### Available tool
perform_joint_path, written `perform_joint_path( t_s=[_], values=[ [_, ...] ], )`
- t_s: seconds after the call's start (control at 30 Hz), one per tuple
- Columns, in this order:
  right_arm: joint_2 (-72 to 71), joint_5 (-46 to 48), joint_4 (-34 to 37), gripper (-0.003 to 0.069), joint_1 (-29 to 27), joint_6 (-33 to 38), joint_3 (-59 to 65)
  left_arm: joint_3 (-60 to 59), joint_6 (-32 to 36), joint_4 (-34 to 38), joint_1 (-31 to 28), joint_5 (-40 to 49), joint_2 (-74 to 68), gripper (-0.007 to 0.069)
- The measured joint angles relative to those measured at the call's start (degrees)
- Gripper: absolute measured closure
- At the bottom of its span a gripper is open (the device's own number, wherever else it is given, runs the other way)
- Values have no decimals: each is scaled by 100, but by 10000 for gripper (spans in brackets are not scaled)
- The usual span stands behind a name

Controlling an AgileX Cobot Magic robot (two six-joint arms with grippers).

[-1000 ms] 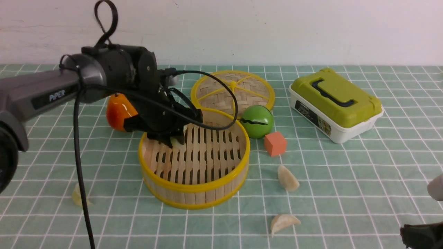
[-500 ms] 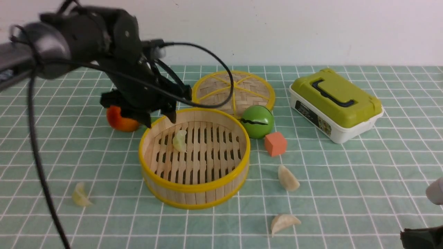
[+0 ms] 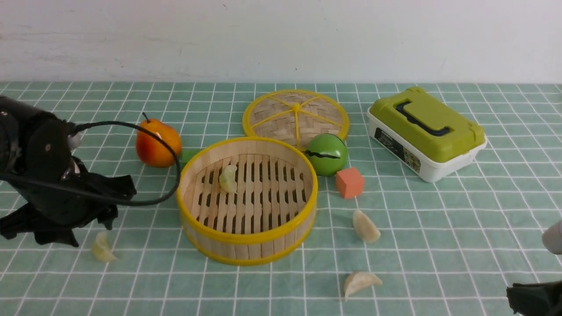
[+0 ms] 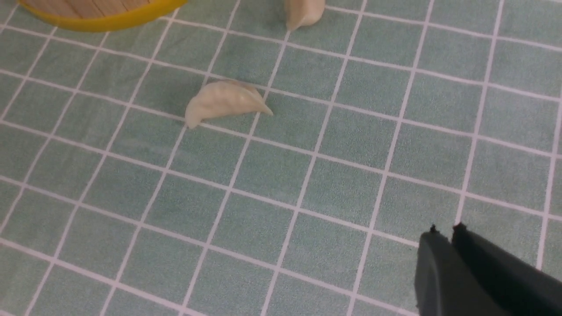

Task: Put the dumplings into the steamer on the table with the blue tablecloth.
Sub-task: 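Reach for and grasp a dumpling on the table with the left gripper, then place the dumpling into the bamboo steamer basket with the left gripper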

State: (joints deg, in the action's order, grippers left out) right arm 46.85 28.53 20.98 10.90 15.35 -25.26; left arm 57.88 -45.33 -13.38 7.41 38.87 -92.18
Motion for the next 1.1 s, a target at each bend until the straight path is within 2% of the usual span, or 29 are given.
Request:
perform_joint_path(
  t_s=[0.3,0.4,0.47,0.5,0.67,0.8,0.83,0.87,1.0,1.1],
  values=[
    [0,0,111,615,0,0,0,-12,391,317,-142,-507,-883,228],
    [0,0,117,610,0,0,0,-5,478,301,-142,-604,-1087,295],
    [0,0,124,607,0,0,0,31,496,214,-142,-624,-1113,413],
    [0,0,129,606,0,0,0,52,502,195,-142,-599,-1120,438],
    [0,0,129,599,0,0,0,441,830,231,-52,-92,-969,437],
    [0,-26,129,596,0,0,0,1390,1623,795,726,263,-515,437],
    [0,-33,129,596,0,0,0,1390,1623,795,726,263,-515,437],
    [0,-87,129,596,0,0,0,1849,1792,979,1173,191,-542,437],
    [0,-111,129,596,0,0,0,2711,1802,1136,1719,147,-1067,437],
    [0,-106,129,596,0,0,0,3325,1797,1142,1809,211,-1774,437]
  ],
)
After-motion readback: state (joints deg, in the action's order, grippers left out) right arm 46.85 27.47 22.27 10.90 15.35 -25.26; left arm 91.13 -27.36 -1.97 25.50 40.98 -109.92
